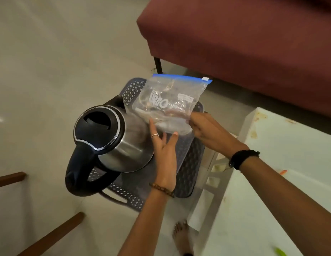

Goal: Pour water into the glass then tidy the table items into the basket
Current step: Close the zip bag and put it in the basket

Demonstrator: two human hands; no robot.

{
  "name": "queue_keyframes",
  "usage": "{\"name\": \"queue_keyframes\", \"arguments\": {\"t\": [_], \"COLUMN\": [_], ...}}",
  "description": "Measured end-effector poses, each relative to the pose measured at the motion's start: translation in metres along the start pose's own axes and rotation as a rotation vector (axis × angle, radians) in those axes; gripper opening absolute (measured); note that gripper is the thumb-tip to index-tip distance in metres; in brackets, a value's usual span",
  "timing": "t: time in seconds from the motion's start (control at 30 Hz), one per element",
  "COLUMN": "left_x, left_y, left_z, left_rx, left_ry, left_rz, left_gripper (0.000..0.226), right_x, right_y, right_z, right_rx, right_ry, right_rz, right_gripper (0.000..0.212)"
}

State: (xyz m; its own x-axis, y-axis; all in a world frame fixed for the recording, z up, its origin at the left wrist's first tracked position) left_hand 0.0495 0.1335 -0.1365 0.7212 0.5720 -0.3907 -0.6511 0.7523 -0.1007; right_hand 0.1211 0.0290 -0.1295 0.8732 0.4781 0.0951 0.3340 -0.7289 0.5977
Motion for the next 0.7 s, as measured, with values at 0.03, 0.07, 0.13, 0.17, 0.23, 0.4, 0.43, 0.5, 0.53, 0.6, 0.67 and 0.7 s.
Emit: {"name": "queue_keyframes", "arguments": {"t": [0.03,0.07,0.13,0.17,0.23,0.4,0.43,0.5,0.53,0.6,0.67,0.7], "left_x": [0.008,0.015,0.026,0.029,0.033,0.037,0.037,0.038,0.038,0.038,0.035,0.031], "left_y": [0.001,0.001,-0.001,-0.003,-0.006,-0.011,-0.011,-0.013,-0.013,-0.012,-0.011,-0.010], "left_z": [-0.003,-0.005,-0.009,-0.011,-0.014,-0.018,-0.019,-0.021,-0.022,-0.023,-0.024,-0.025], "left_rx": [-0.033,-0.049,-0.044,-0.035,-0.016,0.035,0.037,0.062,0.089,0.131,0.130,0.122], "left_ry": [0.053,0.088,0.118,0.127,0.128,0.090,0.086,0.077,0.072,0.052,0.038,0.038], "left_rz": [0.018,0.033,0.051,0.061,0.085,0.130,0.134,0.138,0.138,0.130,0.118,0.121], "left_gripper": [0.070,0.068,0.068,0.068,0.071,0.076,0.077,0.079,0.078,0.074,0.070,0.068], "right_x": [0.006,0.012,0.022,0.026,0.030,0.020,0.021,0.026,0.029,0.031,0.026,0.021], "right_y": [-0.007,-0.012,-0.022,-0.029,-0.041,-0.049,-0.052,-0.058,-0.060,-0.062,-0.058,-0.054], "right_z": [0.000,-0.001,-0.005,-0.004,0.007,0.016,0.015,0.014,0.013,0.009,0.007,0.007], "right_rx": [0.027,0.069,0.117,0.096,-0.053,-0.015,0.028,0.116,0.172,0.262,0.315,0.343], "right_ry": [-0.026,-0.046,-0.044,-0.035,-0.038,-0.233,-0.261,-0.315,-0.334,-0.352,-0.381,-0.401], "right_rz": [-0.002,0.010,0.025,0.006,-0.004,0.287,0.291,0.259,0.240,0.209,0.234,0.259], "right_gripper": [0.030,0.041,0.049,0.044,0.023,0.017,0.017,0.014,0.018,0.028,0.032,0.031]}}
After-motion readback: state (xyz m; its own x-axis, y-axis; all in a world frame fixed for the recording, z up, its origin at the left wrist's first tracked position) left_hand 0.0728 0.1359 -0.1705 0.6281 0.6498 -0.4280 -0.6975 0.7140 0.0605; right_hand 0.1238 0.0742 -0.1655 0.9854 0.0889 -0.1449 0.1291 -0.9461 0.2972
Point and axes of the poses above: each hand's wrist, its own x-axis towards the middle knuckle, its own y-axis out of the back of the hand, z = x × y, the point moved 2 cm from there along x, towards the middle knuckle, and after that the axes turned 11 degrees about z, right-handed, at the moved point
